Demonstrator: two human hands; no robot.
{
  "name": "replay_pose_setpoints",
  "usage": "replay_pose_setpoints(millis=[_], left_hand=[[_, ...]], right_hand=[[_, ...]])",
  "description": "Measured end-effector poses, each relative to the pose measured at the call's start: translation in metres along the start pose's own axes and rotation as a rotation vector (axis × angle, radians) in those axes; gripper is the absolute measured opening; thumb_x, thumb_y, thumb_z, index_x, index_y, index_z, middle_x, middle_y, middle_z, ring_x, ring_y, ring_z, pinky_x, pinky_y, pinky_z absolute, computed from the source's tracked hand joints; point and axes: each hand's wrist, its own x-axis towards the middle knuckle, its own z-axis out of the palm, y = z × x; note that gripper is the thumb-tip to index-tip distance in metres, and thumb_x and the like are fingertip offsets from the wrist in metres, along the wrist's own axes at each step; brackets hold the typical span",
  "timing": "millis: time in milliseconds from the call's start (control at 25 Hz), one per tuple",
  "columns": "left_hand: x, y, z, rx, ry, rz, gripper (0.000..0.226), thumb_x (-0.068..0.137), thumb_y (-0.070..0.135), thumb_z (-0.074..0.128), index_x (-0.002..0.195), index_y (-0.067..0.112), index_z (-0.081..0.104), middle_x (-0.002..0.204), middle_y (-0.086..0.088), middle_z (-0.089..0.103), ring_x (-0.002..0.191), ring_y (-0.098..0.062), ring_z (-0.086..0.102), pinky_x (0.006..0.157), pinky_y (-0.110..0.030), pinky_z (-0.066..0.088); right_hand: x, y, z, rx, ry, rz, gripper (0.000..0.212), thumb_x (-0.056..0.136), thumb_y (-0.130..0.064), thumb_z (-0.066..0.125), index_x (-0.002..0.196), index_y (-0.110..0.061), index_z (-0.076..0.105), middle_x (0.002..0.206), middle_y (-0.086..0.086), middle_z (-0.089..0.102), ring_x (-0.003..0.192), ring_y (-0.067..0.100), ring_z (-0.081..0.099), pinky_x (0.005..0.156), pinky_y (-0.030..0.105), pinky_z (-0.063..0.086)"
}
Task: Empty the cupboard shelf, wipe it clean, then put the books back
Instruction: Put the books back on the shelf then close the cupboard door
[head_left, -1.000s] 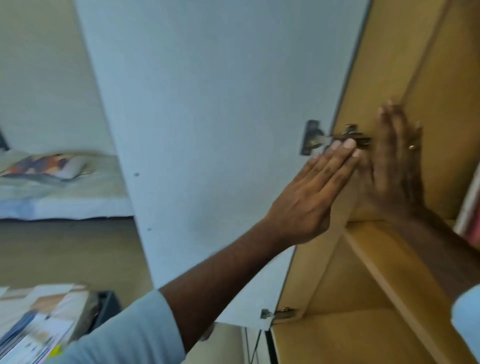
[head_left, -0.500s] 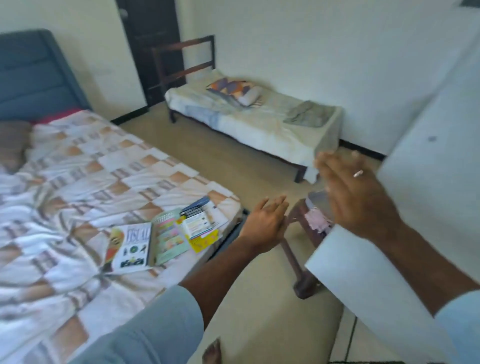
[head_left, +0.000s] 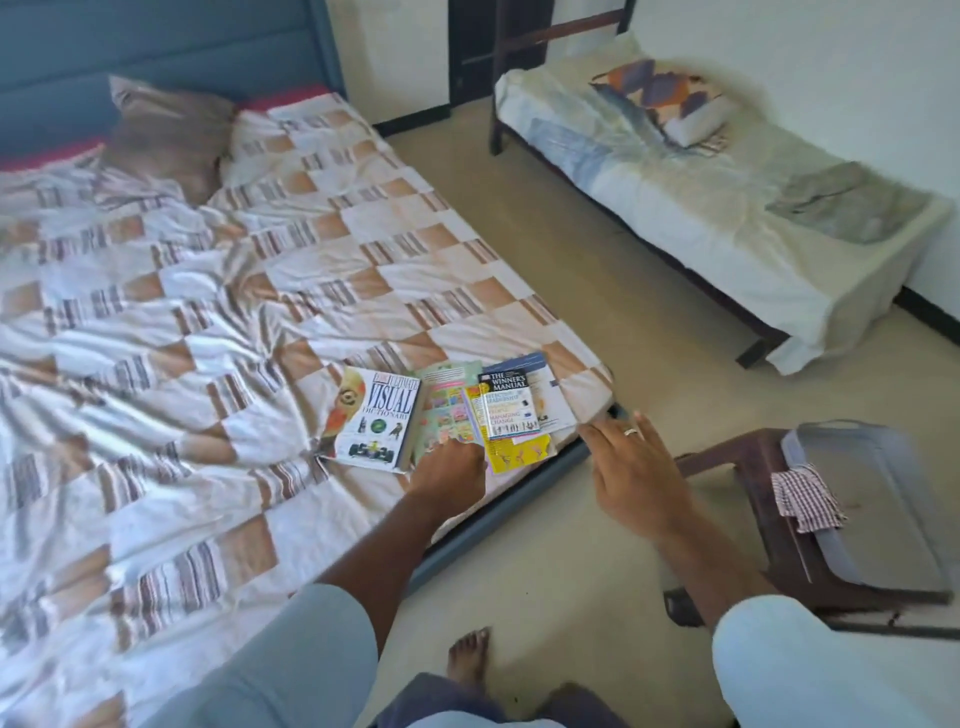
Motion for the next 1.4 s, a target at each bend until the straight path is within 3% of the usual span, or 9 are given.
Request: replay_pose_setpoints(millis=[120, 240, 320, 440, 640, 880, 1080, 1240, 1400], left_hand=[[0.013, -0.025, 0.009, -0.058, 0.007, -0.116, 0.028, 0.099, 0.031, 0.048, 0.108, 0.013, 0.067, 0.109, -0.016, 0.069, 0.098, -0.04, 0.066, 0.079, -0.043, 0.056], [0.022, -0.04, 0.02, -0.106, -0.025, -0.193, 0.026, 0.098, 0.032, 0.048, 0.109, 0.016, 0.066, 0.11, -0.013, 0.07, 0.096, -0.039, 0.067, 0.08, -0.042, 0.057], [0.034, -0.05, 0.037, -0.133, -0.039, -0.263, 0.022, 0.098, 0.031, 0.05, 0.108, 0.018, 0.064, 0.111, -0.013, 0.068, 0.095, -0.039, 0.066, 0.078, -0.04, 0.054], [0.047, -0.066, 0.058, -0.2, -0.052, -0.379, 0.018, 0.097, 0.031, 0.052, 0.106, 0.019, 0.063, 0.107, -0.015, 0.068, 0.094, -0.04, 0.065, 0.076, -0.04, 0.053], [0.074, -0.107, 0.096, -0.317, -0.057, -0.528, 0.015, 0.096, 0.029, 0.054, 0.098, 0.018, 0.064, 0.098, -0.012, 0.071, 0.09, -0.037, 0.065, 0.072, -0.04, 0.054], [0.097, -0.154, 0.153, -0.383, -0.237, -0.567, 0.016, 0.096, 0.027, 0.056, 0.101, 0.017, 0.067, 0.101, -0.008, 0.073, 0.091, -0.03, 0.067, 0.078, -0.04, 0.057], [0.124, -0.167, 0.197, -0.476, -0.321, -0.516, 0.016, 0.095, 0.025, 0.058, 0.105, 0.019, 0.069, 0.109, -0.004, 0.072, 0.096, -0.025, 0.067, 0.081, -0.035, 0.055], [0.145, -0.183, 0.208, -0.483, -0.338, -0.504, 0.016, 0.095, 0.025, 0.058, 0.106, 0.02, 0.069, 0.111, -0.004, 0.072, 0.098, -0.025, 0.067, 0.084, -0.036, 0.055], [0.162, -0.189, 0.213, -0.539, -0.346, -0.577, 0.021, 0.095, 0.024, 0.058, 0.114, 0.018, 0.066, 0.119, -0.007, 0.068, 0.104, -0.03, 0.064, 0.088, -0.036, 0.053]], right_hand=[[0.041, -0.012, 0.028, 0.046, -0.061, -0.108, 0.041, 0.081, -0.013, 0.056, 0.121, -0.014, 0.064, 0.108, 0.004, 0.068, 0.096, 0.029, 0.066, 0.094, 0.048, 0.048], [0.077, -0.029, 0.058, 0.142, -0.145, -0.12, 0.039, 0.074, -0.006, 0.064, 0.113, -0.011, 0.067, 0.094, 0.006, 0.069, 0.083, 0.03, 0.066, 0.067, 0.041, 0.053], [0.099, -0.043, 0.087, 0.215, -0.218, -0.127, 0.035, 0.073, -0.003, 0.066, 0.108, -0.009, 0.067, 0.09, 0.008, 0.069, 0.079, 0.032, 0.067, 0.059, 0.04, 0.055], [0.119, -0.059, 0.137, 0.309, -0.327, -0.124, 0.035, 0.078, -0.003, 0.066, 0.112, -0.007, 0.066, 0.097, 0.01, 0.07, 0.087, 0.033, 0.067, 0.064, 0.041, 0.056], [0.136, -0.067, 0.218, 0.415, -0.485, -0.024, 0.037, 0.094, -0.01, 0.053, 0.131, -0.012, 0.057, 0.116, 0.009, 0.064, 0.105, 0.031, 0.061, 0.085, 0.044, 0.053], [0.155, -0.092, 0.302, 0.707, -0.632, 0.495, 0.038, 0.101, -0.015, 0.05, 0.138, -0.011, 0.054, 0.135, 0.009, 0.06, 0.127, 0.027, 0.054, 0.101, 0.038, 0.048], [0.174, -0.124, 0.375, 0.926, -0.789, 0.95, 0.043, 0.1, -0.019, 0.051, 0.141, -0.009, 0.052, 0.142, 0.011, 0.057, 0.126, 0.03, 0.056, 0.101, 0.038, 0.048], [0.186, -0.136, 0.404, 1.03, -0.695, 1.161, 0.038, 0.094, -0.019, 0.06, 0.132, -0.009, 0.058, 0.131, 0.01, 0.063, 0.118, 0.029, 0.06, 0.094, 0.034, 0.051], [0.185, -0.118, 0.4, 0.76, -0.492, 1.219, 0.026, 0.092, -0.011, 0.058, 0.117, -0.012, 0.067, 0.119, 0.009, 0.066, 0.112, 0.031, 0.062, 0.089, 0.038, 0.054]])
